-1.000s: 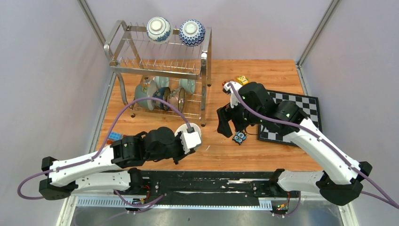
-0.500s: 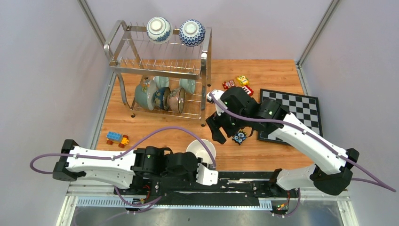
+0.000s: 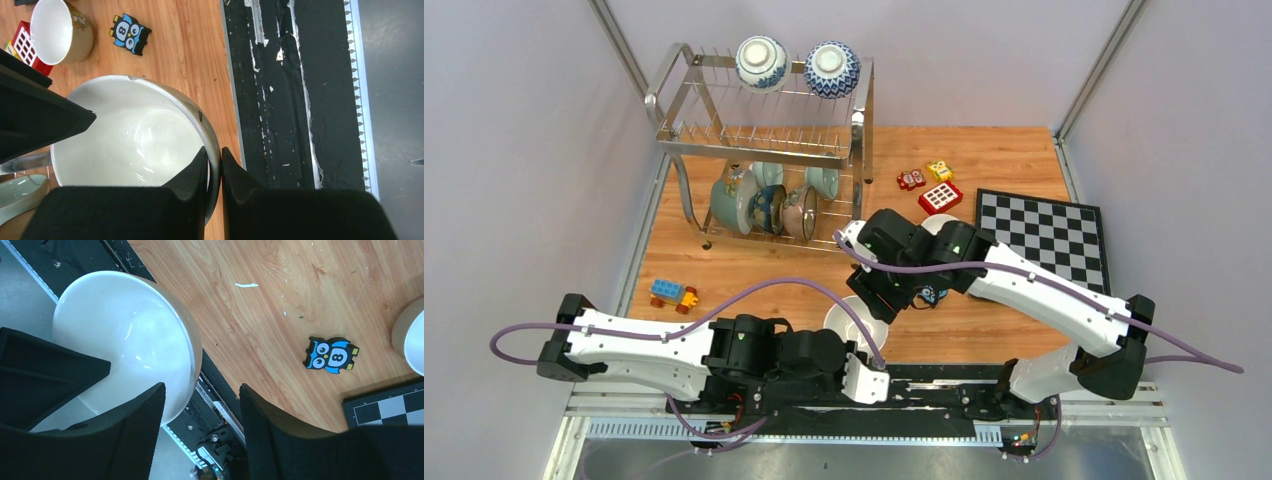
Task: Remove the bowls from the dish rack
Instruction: Place the bowl with the bowl.
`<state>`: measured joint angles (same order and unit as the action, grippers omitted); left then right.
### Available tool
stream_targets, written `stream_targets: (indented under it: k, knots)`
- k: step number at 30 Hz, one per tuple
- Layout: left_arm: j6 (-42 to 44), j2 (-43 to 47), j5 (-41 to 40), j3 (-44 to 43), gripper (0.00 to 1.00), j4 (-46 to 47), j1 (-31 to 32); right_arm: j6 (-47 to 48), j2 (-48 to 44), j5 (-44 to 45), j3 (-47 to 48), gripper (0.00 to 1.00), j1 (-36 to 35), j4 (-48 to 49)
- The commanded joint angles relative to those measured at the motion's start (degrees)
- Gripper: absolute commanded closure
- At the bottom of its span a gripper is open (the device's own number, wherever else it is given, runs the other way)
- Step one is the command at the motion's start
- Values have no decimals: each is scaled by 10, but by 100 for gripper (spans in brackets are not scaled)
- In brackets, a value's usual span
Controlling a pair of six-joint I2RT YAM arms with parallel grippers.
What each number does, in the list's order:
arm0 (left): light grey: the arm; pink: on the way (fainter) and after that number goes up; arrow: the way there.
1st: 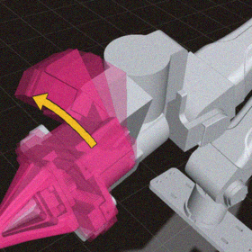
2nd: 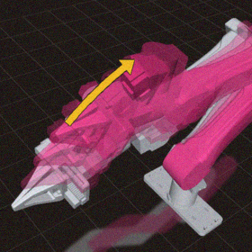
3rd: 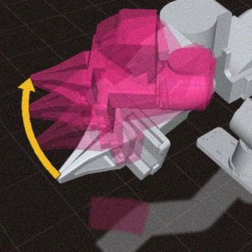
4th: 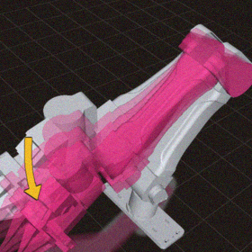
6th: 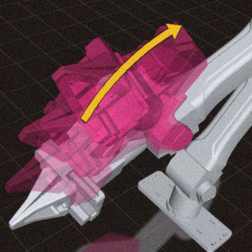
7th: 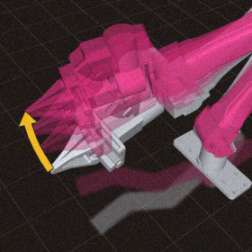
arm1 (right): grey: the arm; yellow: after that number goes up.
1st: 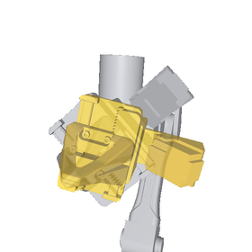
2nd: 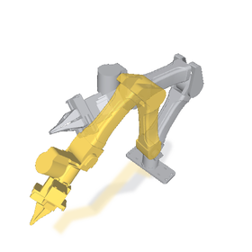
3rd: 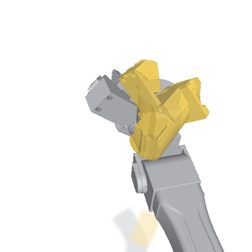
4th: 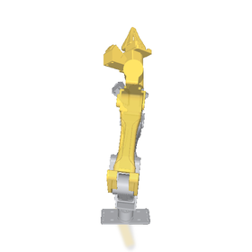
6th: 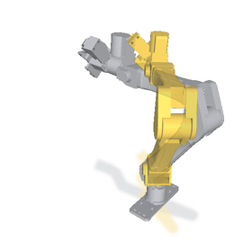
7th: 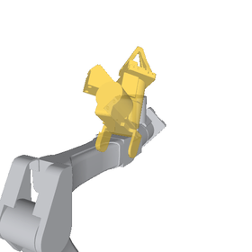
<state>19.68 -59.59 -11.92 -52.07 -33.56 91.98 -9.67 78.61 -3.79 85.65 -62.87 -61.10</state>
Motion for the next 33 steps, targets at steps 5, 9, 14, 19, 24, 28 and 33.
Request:
stream_targets:
  k: [5, 9, 14, 19, 24, 28, 33]
  knots:
    - [2, 13, -17, -4, 100, 59, 7, -17, 28, 34, -10, 48, -26, -4]
    - [-1, 13, -16, -3, 100, 65, 7, -18, 45, 35, -3, 53, -29, -2]
    - [-5, 21, -24, 4, 100, 74, 7, -25, 55, 36, -6, 63, -32, 4]
    - [-19, 29, -41, 17, 100, 87, 7, -34, 57, 37, -18, 96, -32, 15]
    - [-68, 28, -153, 21, 94, 101, 7, -68, 47, 74, -30, 97, -33, 33]
    - [-107, 49, -199, 40, 45, 112, 7, -101, 20, 146, -44, 97, -33, 49]
    - [-177, 101, -246, 75, 0, 148, 7, -140, -29, 244, -67, 97, -31, 68]
